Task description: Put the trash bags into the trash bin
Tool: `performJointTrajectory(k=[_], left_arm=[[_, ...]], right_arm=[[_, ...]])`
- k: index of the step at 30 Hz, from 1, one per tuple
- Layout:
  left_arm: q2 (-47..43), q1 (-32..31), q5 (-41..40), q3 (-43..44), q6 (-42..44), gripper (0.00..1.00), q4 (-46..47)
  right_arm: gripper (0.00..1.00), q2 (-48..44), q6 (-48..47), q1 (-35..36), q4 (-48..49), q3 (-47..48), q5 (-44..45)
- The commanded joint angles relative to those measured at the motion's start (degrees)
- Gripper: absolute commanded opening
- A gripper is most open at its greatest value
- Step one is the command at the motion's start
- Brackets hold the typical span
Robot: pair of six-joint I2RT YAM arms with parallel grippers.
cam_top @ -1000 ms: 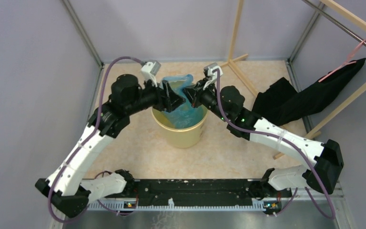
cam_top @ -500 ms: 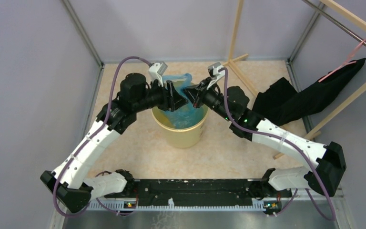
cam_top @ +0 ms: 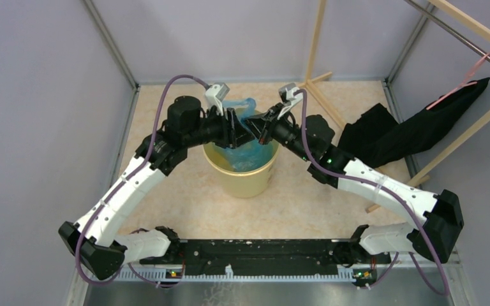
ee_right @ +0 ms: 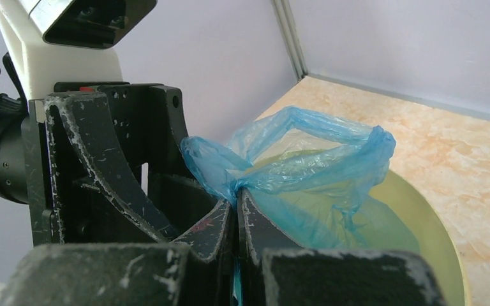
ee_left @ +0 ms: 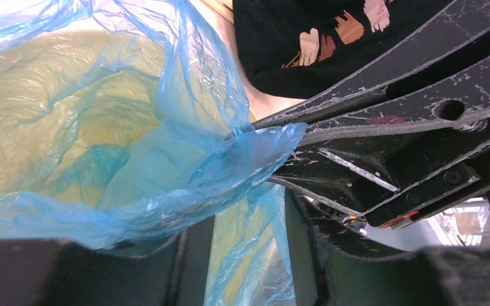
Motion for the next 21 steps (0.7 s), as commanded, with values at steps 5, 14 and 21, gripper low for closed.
performJointTrajectory(k=[5, 14, 21], left_arm=[[-0.8, -0.1, 0.9, 0.3, -0.4, 0.19, 1.8], [-5.9, -0.1, -4.7, -1.5, 0.1, 0.00, 2.2], [-12.9, -0.1, -9.0, -6.5, -1.2, 0.00, 5.7]], right_arm=[[0.01, 0.8, 1.3, -0.4, 0.6, 3.2, -2.4], [0.20, -1.7, -0.3, -0.4, -4.6, 3.8, -0.7], [0.66, -6.7, 0.0, -2.8, -13.7, 3.9, -3.4]])
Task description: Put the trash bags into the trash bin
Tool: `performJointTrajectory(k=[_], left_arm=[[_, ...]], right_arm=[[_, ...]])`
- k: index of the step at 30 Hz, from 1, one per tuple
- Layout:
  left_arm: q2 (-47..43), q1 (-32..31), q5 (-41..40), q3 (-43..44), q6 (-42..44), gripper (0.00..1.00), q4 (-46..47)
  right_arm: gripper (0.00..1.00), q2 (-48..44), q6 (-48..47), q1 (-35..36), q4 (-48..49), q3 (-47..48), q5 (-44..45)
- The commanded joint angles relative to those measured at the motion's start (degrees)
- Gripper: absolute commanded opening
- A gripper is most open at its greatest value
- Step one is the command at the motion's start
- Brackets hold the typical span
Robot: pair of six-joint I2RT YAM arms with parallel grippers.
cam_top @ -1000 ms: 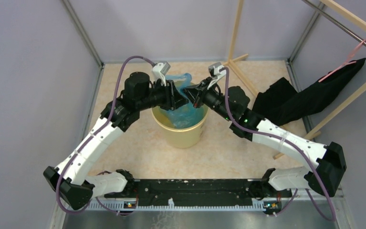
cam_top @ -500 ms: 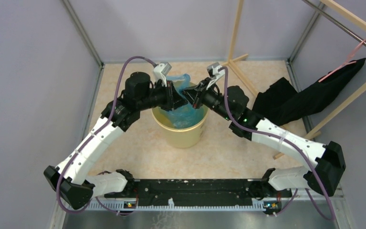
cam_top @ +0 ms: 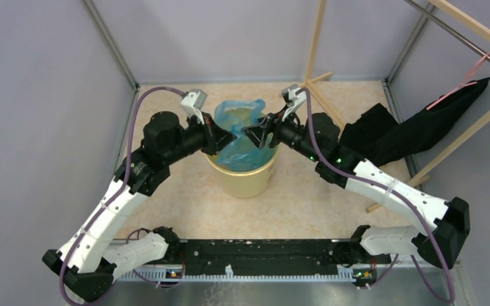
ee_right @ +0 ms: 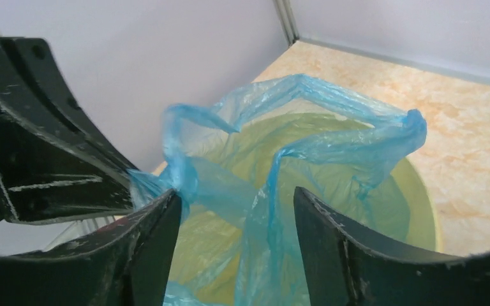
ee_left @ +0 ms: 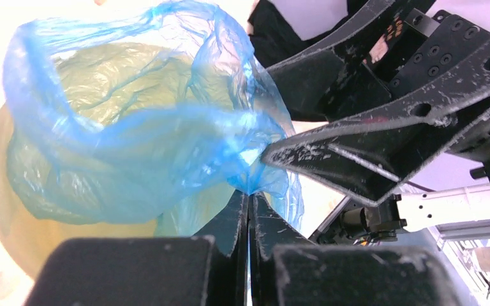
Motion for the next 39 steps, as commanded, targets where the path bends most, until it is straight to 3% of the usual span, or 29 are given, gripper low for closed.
performJointTrajectory(k=[1, 10, 18, 20, 23, 28, 31, 33, 34, 36, 39], left_arm=[[-3.8, -0.1, -2.7, -2.2, -0.9, 0.00, 5.3], [-4.8, -0.1, -4.0, -2.7, -1.4, 0.00, 5.0], [-5.4, -0.1, -4.8, -2.8, -1.6, 0.00, 4.7], [-5.5, -0.1, -5.3, -2.7, -1.6, 0.00, 4.6], [-5.7, 0.0, -6.8, -2.3, -2.2, 0.00, 3.3], [-7.5, 0.0, -13.8, 0.2, -8.0, 0.00, -7.7], [-10.6, -0.1, -18.6, 0.6, -11.1, 0.02, -14.5], [-13.3, 0.0, -20.3, 0.2, -12.9, 0.07, -17.6], [-14.8, -0.1, -20.9, -0.1, -13.7, 0.12, -18.4], [-17.1, 0.0, -21.4, -0.8, -14.6, 0.36, -19.0], [-17.8, 0.0, -19.9, -0.6, -15.0, 0.62, -17.5]], right_arm=[[0.69, -5.7, 0.0, -2.3, -5.1, 2.4, -1.7], [0.83, -8.2, -1.3, -2.6, -13.2, 2.8, 7.5], [0.96, -4.6, 6.4, -2.4, -20.9, 7.9, 11.9], [0.86, -3.9, 6.8, -2.0, -19.9, 7.7, 11.7], [0.56, -1.5, 6.8, -1.6, -19.9, 8.8, 10.1], [0.16, -0.5, 5.5, 0.7, -19.6, 10.3, 9.8], [0.00, -3.5, 4.4, 2.1, -14.2, 7.0, 8.5], [0.00, -5.1, 4.3, 2.3, -11.2, 5.0, 7.9], [0.00, -5.6, 4.1, 2.3, -10.4, 4.4, 7.9], [0.00, -6.2, 3.6, 2.2, -9.4, 3.5, 7.9], [0.00, -6.1, 3.5, 2.3, -9.3, 3.4, 7.4]])
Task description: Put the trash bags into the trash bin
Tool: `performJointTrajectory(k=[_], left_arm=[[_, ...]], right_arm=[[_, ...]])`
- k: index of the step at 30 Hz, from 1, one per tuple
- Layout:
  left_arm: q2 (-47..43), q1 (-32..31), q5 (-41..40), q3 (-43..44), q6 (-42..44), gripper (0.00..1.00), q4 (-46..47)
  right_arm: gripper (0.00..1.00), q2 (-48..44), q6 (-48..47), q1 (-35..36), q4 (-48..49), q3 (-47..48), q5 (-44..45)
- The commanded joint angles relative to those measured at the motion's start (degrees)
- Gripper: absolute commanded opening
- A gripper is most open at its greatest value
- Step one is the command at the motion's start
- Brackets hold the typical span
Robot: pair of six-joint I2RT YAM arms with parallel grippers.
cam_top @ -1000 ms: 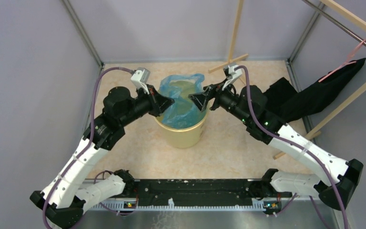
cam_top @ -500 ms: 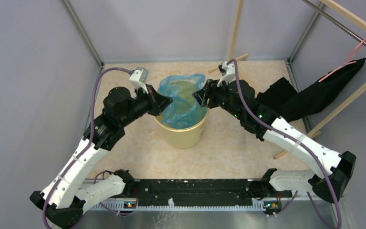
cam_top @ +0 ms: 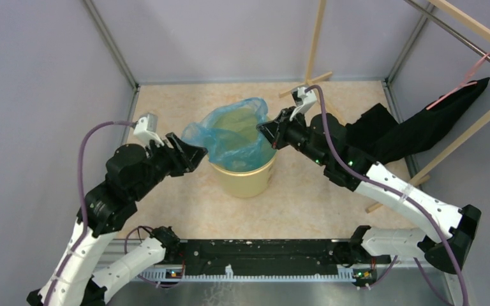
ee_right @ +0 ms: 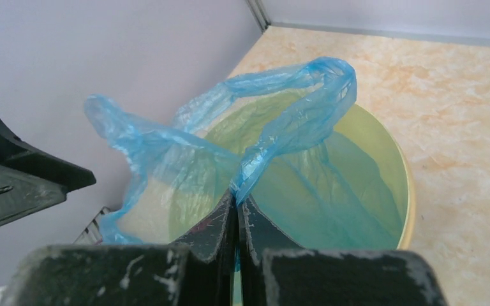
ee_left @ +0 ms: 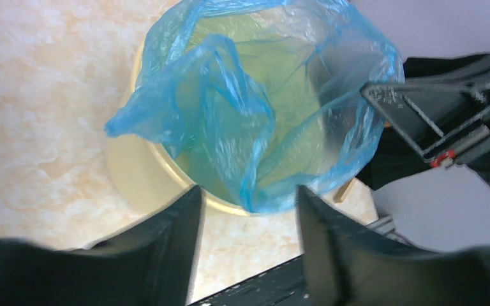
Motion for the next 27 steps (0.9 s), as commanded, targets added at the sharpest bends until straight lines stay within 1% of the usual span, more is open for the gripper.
performJointTrajectory(k=[1, 2, 5, 7, 10, 12, 16, 17, 19, 21, 22, 25, 27], left_arm=[[-1.0, 0.0, -0.2, 2.1, -2.6, 0.70, -0.4], [0.1, -0.1, 0.3, 2.9, -2.5, 0.79, -0.5], [3.2, 0.0, -0.1, 5.9, -2.4, 0.97, -3.3], [5.0, -0.1, -1.5, 7.8, -2.5, 0.99, -4.8], [7.7, 0.0, -3.4, 10.7, -3.7, 0.99, -4.2], [9.5, -0.1, -2.9, 11.8, -5.3, 0.97, -2.9], [12.8, 0.0, -1.0, 13.2, -8.3, 0.86, -2.7], [13.1, 0.0, -1.4, 13.3, -8.8, 0.82, -3.1], [12.9, 0.0, -3.4, 12.8, -9.3, 0.77, -2.8], [12.5, 0.0, -5.9, 12.0, -10.0, 0.68, -2.0], [12.4, 0.0, -6.6, 11.6, -10.1, 0.66, -1.3], [12.6, 0.0, -8.7, 11.2, -9.8, 0.63, 0.0], [13.1, 0.0, -10.3, 11.3, -8.4, 0.63, 0.7]], right_arm=[[0.00, -1.3, -1.2, 0.3, 4.6, -0.2, -1.4], [0.00, -1.3, -1.1, 0.3, 4.5, -0.2, -1.8], [0.00, -1.5, -1.2, 0.3, 4.6, -0.1, -2.2], [0.00, -1.6, -1.4, 0.3, 4.6, -0.3, -2.1], [0.00, -1.6, -1.9, 0.3, 4.6, -0.4, -2.1], [0.00, -1.5, -2.2, 0.3, 4.6, -0.3, -2.0], [0.00, -2.0, -2.7, 0.2, 4.5, -0.5, -1.2], [0.00, -2.2, -2.9, 0.3, 4.6, -0.6, -1.0], [0.00, -2.5, -3.0, 0.3, 4.6, -1.0, -0.5], [0.00, -2.8, -3.2, 0.2, 4.6, -1.2, -0.5], [0.00, -3.0, -3.3, 0.3, 4.6, -1.2, -0.6], [0.00, -3.4, -3.4, 0.3, 4.6, -1.3, -0.7], [0.00, -3.7, -3.5, 0.3, 4.5, -1.3, -0.7]])
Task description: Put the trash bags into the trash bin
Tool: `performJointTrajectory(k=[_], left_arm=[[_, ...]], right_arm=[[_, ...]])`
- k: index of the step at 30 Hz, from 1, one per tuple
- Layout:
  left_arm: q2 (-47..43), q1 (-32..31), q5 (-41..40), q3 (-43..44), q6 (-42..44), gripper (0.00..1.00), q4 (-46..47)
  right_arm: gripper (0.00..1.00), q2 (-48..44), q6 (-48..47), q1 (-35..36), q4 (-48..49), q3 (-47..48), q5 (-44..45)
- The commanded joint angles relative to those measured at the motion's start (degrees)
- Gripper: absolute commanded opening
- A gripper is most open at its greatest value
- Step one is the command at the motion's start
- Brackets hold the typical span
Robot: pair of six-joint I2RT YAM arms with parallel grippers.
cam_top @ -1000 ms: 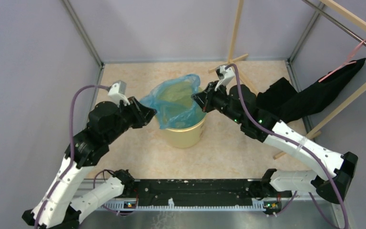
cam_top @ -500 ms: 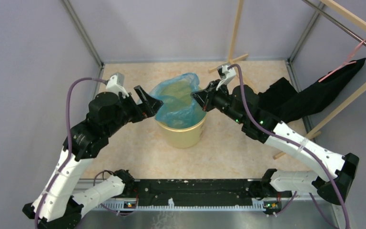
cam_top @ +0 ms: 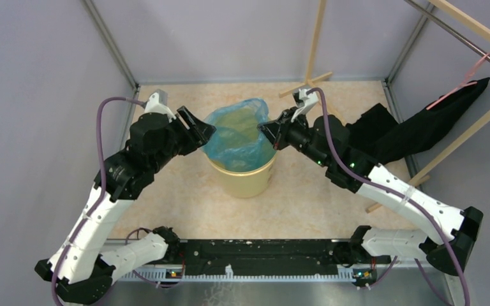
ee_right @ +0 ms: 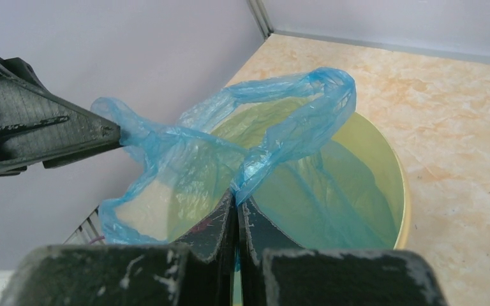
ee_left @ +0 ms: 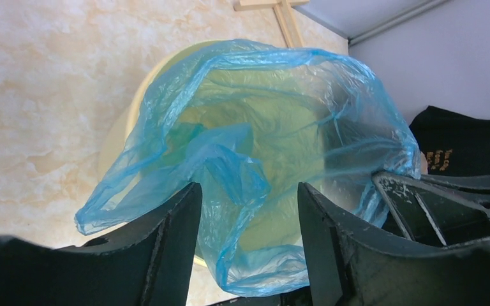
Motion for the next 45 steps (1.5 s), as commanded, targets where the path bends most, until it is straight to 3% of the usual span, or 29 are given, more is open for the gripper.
performJointTrajectory(k=[1, 5, 9, 15, 20, 29, 42, 45], left_arm=[[0.3, 0.0, -5.1, 0.2, 1.4, 0.62, 3.8], [1.7, 0.0, -6.7, -0.4, 6.4, 0.57, 4.8], [1.6, 0.0, -7.9, -1.6, 10.3, 0.38, 5.9], [-3.5, 0.0, -4.8, -7.2, 14.4, 0.00, 10.2], [-13.8, 0.0, 2.2, -17.7, 16.5, 0.00, 15.9], [-31.9, 0.0, 1.1, -32.0, 13.0, 0.00, 10.7], [-32.2, 0.0, 5.9, -41.1, 10.6, 0.00, 12.1], [-30.5, 0.0, 5.2, -40.7, 10.6, 0.00, 11.9]], right_arm=[[0.00, -2.7, -1.1, 0.3, 2.1, 0.0, 0.0], [0.00, -3.3, -1.5, 0.2, 1.4, 0.3, -0.1], [0.00, -3.6, -1.5, 0.2, 1.1, 0.0, -0.3], [0.00, -3.1, -2.0, 0.2, -5.7, 2.1, 0.7], [0.01, -6.0, -1.0, 0.2, -11.1, 1.3, 0.3], [0.07, -12.0, 4.3, 0.2, -14.8, -6.9, 0.6], [0.07, -14.4, 6.6, 0.3, -19.3, -12.5, 4.6], [0.14, -15.8, 6.0, 0.2, -19.6, -13.4, 6.1]])
